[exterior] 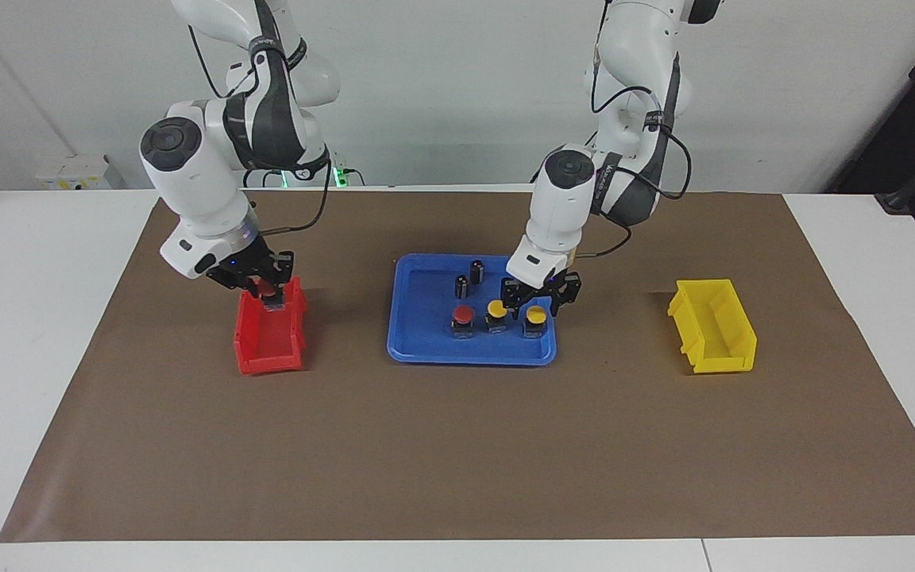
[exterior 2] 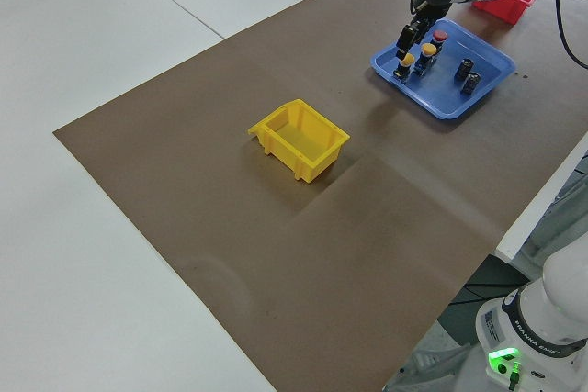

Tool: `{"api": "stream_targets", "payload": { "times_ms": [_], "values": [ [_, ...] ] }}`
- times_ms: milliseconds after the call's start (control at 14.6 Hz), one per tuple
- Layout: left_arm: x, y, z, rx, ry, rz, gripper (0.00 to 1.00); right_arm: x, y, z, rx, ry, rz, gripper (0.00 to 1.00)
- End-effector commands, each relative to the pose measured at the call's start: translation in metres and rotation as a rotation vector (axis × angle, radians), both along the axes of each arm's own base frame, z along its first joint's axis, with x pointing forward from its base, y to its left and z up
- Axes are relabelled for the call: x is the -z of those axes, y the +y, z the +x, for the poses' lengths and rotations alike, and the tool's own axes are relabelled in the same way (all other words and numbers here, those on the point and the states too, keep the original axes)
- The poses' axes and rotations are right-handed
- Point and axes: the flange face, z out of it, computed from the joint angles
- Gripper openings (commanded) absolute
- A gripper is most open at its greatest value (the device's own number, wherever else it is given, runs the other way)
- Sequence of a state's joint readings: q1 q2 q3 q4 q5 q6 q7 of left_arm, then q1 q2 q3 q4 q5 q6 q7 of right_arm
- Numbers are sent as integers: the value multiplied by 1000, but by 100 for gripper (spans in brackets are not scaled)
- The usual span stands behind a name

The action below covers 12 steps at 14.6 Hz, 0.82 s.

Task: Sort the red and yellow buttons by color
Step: 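Carry the red button to the red bin while the left gripper grasps a yellow button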

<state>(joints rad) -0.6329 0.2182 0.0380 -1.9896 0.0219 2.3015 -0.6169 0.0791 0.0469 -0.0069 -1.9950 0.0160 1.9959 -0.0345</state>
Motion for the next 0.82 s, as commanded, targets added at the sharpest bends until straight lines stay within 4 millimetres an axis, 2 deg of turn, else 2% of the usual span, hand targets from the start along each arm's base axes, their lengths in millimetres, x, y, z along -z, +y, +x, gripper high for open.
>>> {"api": "stream_targets", "payload": {
  "times_ms": [0,68,137,342,479,616,753],
  "values": [
    [-1,7,-6,-15,-9,-1,50,18,-11,-30,-43,-51,8,29],
    [-2,8,-6,-14,-7,1,25,23,-19,-34,-46,-54,8,29],
    [1,10,-7,-17,-1,4,13,27,-21,-37,-46,-55,8,29],
    [-3,12,-2,-28,-2,3,2,49,-25,-49,-38,-88,7,29],
    [-34,16,10,-43,7,10,2,61,-25,-53,-39,-99,7,29],
    [-76,47,29,-61,57,44,1,68,-25,-57,-40,-110,7,32],
    [-113,96,45,20,130,31,1,68,-26,-58,-49,-105,6,47]
  ]
}}
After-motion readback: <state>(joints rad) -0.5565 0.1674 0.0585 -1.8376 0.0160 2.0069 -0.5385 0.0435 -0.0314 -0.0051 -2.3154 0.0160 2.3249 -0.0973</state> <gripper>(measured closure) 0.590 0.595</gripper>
